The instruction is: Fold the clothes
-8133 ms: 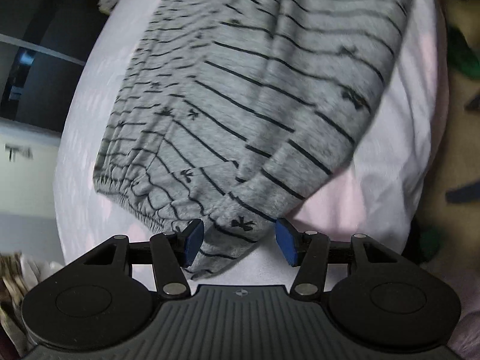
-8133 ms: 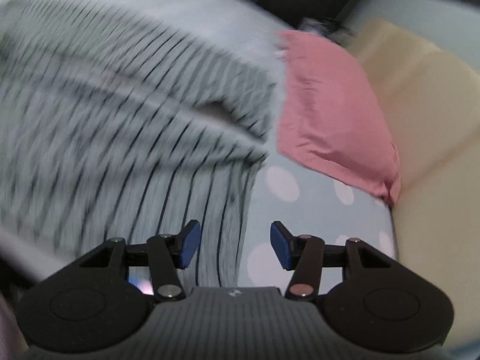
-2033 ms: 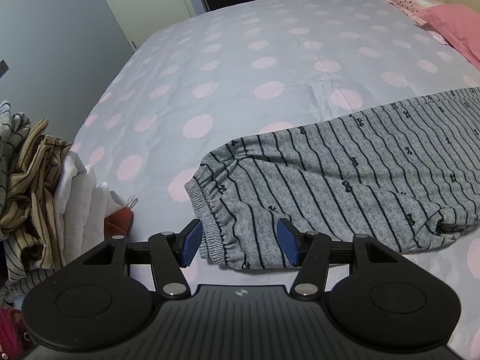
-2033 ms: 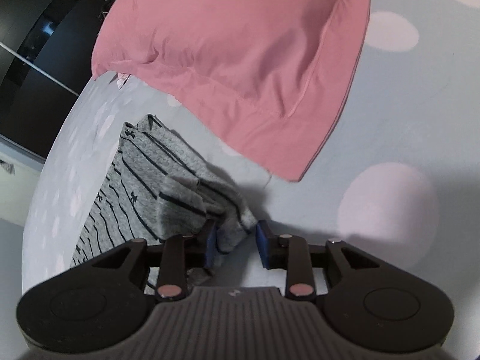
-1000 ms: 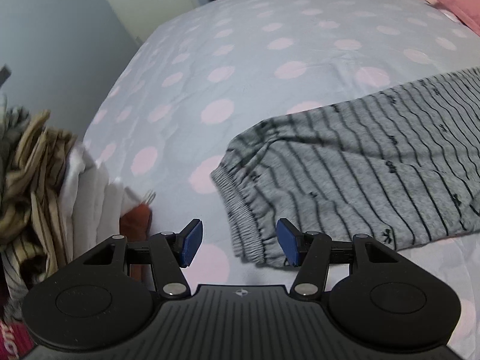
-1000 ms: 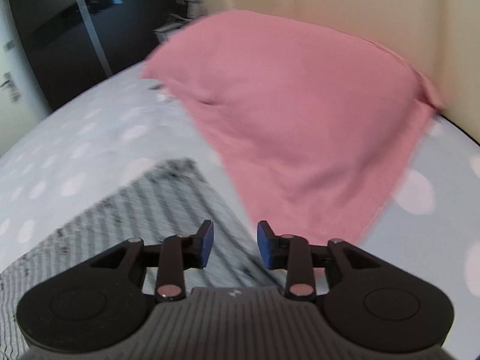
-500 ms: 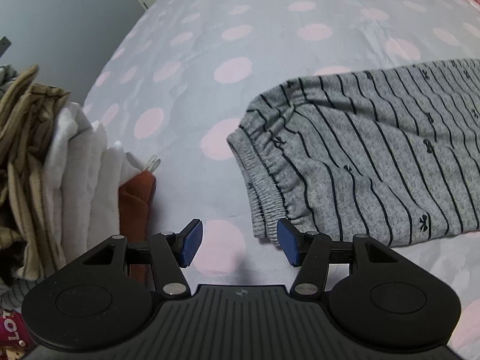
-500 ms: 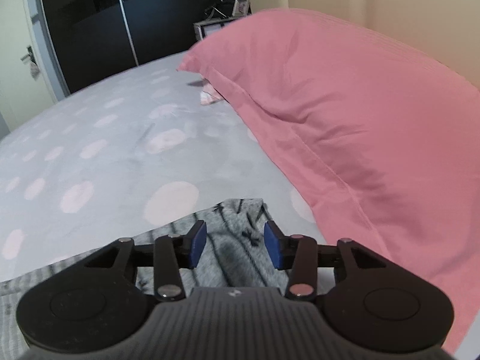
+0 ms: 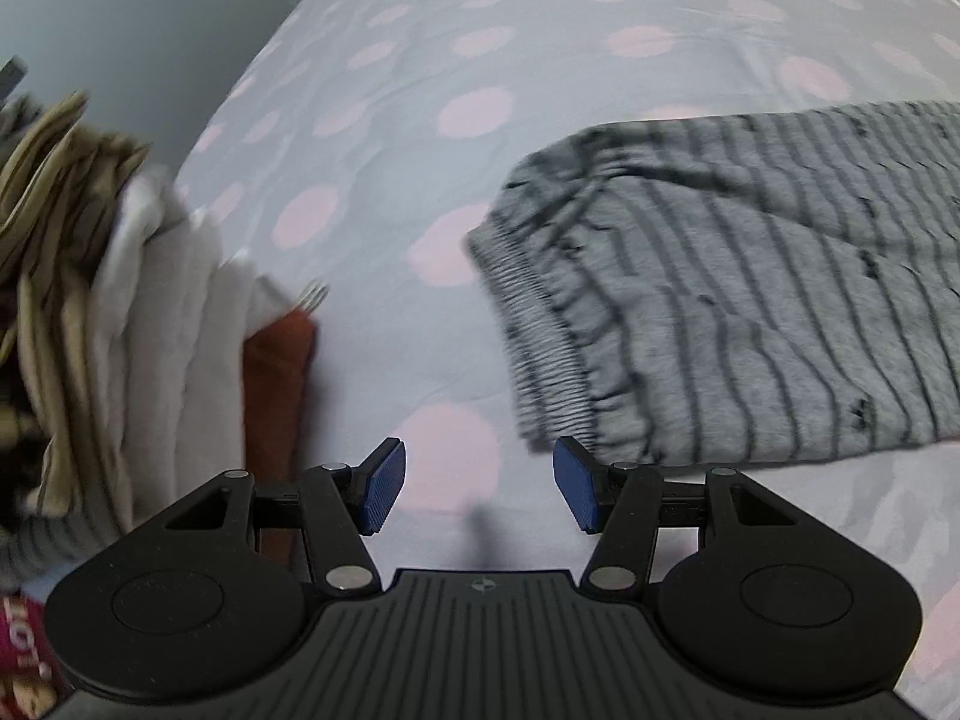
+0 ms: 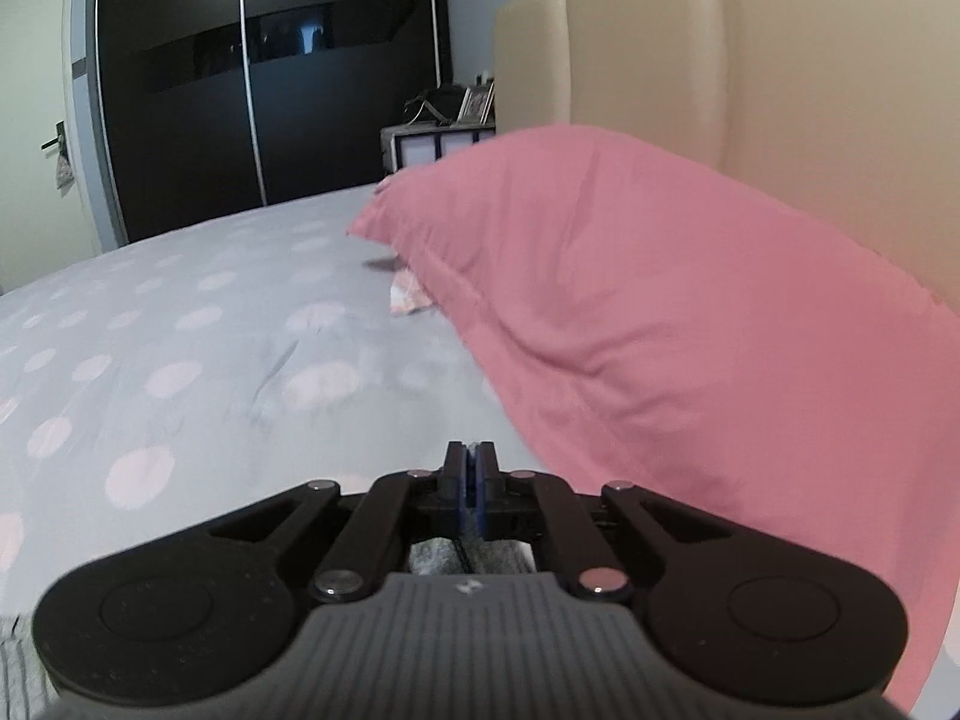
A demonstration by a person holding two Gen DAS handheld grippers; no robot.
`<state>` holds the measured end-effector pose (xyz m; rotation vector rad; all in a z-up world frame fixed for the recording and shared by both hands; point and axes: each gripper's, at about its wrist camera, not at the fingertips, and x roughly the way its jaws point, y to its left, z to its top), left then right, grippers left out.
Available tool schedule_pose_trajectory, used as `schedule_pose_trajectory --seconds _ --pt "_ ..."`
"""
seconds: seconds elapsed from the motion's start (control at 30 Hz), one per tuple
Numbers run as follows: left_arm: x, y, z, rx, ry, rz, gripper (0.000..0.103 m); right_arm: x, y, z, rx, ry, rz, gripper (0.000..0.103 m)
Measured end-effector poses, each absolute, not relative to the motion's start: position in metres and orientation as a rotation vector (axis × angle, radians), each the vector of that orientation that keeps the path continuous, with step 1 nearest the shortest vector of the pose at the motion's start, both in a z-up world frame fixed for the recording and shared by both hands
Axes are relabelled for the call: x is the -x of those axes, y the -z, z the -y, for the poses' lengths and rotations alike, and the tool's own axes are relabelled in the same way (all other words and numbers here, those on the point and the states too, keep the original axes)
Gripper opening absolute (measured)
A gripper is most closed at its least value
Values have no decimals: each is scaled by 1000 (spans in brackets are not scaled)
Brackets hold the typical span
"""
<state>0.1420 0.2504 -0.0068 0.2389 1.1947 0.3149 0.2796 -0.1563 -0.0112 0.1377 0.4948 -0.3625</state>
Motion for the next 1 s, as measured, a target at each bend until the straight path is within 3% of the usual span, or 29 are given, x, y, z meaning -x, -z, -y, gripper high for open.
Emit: schedule_pose_trajectory --seconds 0.3,0.43,0.6,0.9,1.0 --pt "-161 11 -237 -260 -268 -1196 53 -302 47 179 -200 433 -565 0" --pt "-161 15 -228 -280 -231 -1199 53 -303 43 159 -229 208 -543 7" --pt "-155 9 -234 -247 -247 -1174 53 -308 27 102 -206 -256 -557 31" --pt "-151 1 -243 -204 -254 -1152 53 -310 51 -18 100 -687 -697 32" --pt "-151 0 -245 -195 -247 -1146 53 -310 59 -35 164 -741 -733 39"
